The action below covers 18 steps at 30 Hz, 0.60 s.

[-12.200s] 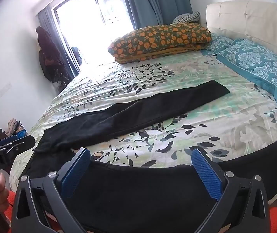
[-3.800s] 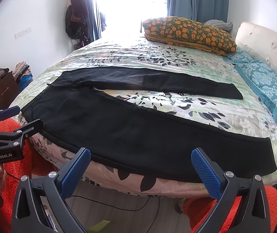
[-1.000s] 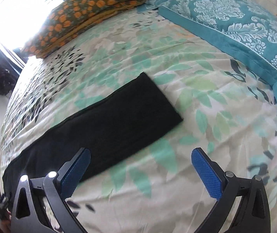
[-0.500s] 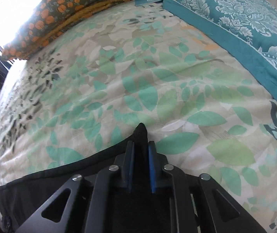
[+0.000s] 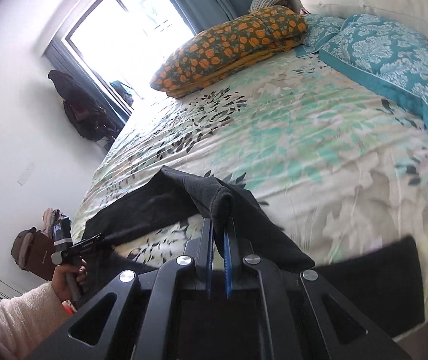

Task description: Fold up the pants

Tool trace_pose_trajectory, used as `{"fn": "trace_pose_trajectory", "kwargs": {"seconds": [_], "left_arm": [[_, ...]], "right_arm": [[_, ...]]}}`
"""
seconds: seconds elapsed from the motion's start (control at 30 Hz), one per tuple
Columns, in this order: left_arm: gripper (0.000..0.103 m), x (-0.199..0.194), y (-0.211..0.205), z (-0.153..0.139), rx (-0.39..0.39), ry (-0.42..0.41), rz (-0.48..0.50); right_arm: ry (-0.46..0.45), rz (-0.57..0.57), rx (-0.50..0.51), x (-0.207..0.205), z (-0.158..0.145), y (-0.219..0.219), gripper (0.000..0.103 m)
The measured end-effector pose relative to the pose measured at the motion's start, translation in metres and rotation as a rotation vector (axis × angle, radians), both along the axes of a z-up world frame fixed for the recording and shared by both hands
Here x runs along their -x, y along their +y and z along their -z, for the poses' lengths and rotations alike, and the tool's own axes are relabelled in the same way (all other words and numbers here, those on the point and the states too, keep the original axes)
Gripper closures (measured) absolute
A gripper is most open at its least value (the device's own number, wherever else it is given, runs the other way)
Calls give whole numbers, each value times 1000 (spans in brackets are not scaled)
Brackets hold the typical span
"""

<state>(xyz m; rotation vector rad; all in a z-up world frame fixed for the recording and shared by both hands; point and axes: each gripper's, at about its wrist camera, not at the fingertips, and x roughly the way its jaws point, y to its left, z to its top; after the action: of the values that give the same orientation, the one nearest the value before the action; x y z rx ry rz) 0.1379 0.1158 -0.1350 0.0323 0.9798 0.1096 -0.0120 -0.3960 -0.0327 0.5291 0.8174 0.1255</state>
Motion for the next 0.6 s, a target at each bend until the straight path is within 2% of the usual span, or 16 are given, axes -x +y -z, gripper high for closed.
{"fn": "trace_pose_trajectory", "kwargs": {"seconds": [0.1,0.17,0.23,0.3,0.5,0.6], "left_arm": [[1,9,-15,-16,59,16,69],[1,7,-22,-23,160,44,97],[1,-1,-31,-25,272,88,115],[1,-11,-44,-24,348,129,120],[1,-52,-91,-19,466,199,126],[1,-71,-105,-5,463,228,64]], "right_arm": [[-7,65,-5,58,7,15,97],[-2,101,-27,81,16,18,97],[-1,129,-7,95,23,21,97],[-9,145,-16,103,28,19,97],[-45,162,-11,106,28,12,97],[-58,172,-23,111,29,8,97]]}}
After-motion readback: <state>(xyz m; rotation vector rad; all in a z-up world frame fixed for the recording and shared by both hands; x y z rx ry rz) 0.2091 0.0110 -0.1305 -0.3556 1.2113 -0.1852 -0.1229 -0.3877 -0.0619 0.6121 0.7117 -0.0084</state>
